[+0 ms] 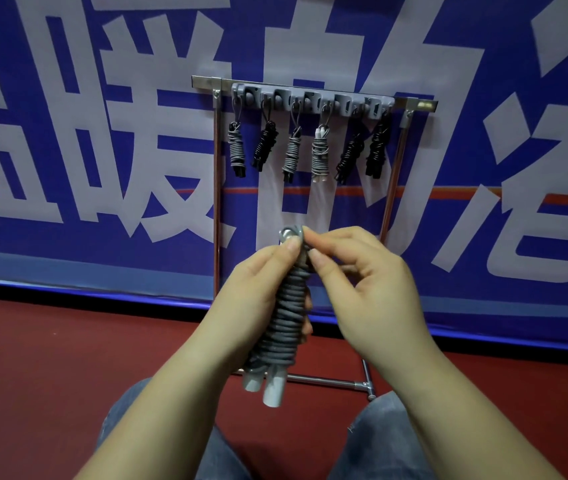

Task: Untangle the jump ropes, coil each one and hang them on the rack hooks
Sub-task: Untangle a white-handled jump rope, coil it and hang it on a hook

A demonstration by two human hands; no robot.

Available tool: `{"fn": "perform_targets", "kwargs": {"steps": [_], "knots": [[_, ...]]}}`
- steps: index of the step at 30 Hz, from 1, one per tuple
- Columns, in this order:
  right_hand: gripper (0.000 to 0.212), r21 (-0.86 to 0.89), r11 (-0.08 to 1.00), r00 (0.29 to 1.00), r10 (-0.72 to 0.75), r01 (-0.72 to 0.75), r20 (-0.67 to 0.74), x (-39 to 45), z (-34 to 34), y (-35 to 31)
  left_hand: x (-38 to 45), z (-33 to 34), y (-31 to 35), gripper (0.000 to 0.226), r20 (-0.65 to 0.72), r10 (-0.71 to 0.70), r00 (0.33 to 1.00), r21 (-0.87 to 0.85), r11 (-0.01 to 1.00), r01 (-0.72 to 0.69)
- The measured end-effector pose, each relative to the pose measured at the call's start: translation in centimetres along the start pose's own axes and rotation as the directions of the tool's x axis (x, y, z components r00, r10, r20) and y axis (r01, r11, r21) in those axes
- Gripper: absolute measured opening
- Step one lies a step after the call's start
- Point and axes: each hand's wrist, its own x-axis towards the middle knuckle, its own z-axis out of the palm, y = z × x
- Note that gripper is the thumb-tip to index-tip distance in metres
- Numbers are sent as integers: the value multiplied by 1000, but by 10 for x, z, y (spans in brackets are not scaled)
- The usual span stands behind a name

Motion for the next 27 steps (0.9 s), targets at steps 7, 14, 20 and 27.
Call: {"fn": "perform_targets", "kwargs": {"steps": [7, 14, 20, 27], "knots": [[24, 299, 935, 974, 217, -190, -61, -2, 8, -5, -3, 5, -6, 18, -166, 316, 934, 584, 795, -165], [22, 89, 991, 976, 117, -102, -184, 2, 11, 13, -3, 6, -20, 17, -189, 342, 921, 575, 798, -179], [32, 501, 774, 823, 535, -388, -189, 35, -14, 20, 0, 9, -21, 26, -121, 276, 954, 439, 876, -197], [29, 475, 809, 850, 486, -347, -206, 48, -28, 24, 16, 17, -19, 9, 21, 228, 973, 301, 927, -224]]}}
